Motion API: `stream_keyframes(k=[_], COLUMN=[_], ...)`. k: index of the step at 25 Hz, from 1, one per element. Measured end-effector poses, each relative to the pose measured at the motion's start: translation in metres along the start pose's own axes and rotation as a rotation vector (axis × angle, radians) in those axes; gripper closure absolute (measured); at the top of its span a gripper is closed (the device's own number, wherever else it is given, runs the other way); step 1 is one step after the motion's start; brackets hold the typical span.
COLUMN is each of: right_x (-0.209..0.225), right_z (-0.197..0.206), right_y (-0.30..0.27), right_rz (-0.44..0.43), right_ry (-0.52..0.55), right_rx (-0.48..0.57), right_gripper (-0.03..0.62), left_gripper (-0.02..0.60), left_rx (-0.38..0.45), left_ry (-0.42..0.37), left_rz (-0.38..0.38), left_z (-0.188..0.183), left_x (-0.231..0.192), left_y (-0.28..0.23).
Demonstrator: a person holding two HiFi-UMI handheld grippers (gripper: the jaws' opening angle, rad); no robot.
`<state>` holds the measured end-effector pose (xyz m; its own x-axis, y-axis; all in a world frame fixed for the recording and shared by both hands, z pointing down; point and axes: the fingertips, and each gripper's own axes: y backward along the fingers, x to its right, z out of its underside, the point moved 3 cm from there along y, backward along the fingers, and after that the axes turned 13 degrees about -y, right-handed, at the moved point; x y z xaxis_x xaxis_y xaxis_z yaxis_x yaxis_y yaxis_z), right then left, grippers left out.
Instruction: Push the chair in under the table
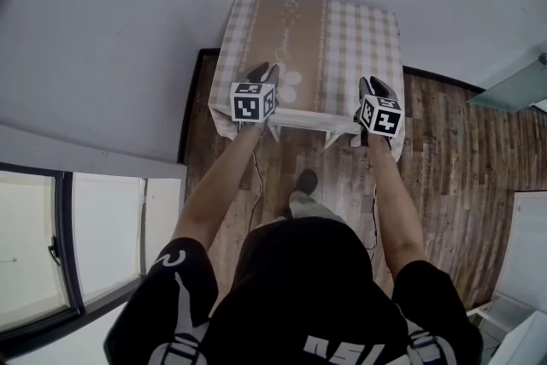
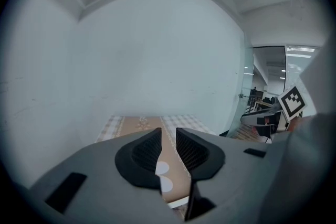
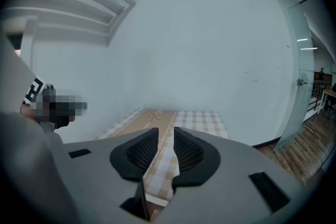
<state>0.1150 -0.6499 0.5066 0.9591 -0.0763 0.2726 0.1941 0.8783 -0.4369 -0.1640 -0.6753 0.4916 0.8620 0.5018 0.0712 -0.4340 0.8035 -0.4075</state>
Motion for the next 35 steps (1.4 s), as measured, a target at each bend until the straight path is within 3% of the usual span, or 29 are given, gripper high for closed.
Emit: stream_keyframes(k=[18,35], right_x=[-0.005,-0.017], right_z=[-0.014,-0.012], right_y=[0.012,0.017], right_rz=[0.003,-0.005], right_ry=[0.002,0.013], right_rx=[0.042,0.048], right_gripper=[0.58,0.582], left_gripper=[0.538,0.555], left_rx=[0.041,0.072], left_ry=[-0.018,-0.014], left_rz=[0.01,0.019], left_z=[-0.015,-0.015], left_x=[0.004,-0.002], left_y=[0.009,0.02])
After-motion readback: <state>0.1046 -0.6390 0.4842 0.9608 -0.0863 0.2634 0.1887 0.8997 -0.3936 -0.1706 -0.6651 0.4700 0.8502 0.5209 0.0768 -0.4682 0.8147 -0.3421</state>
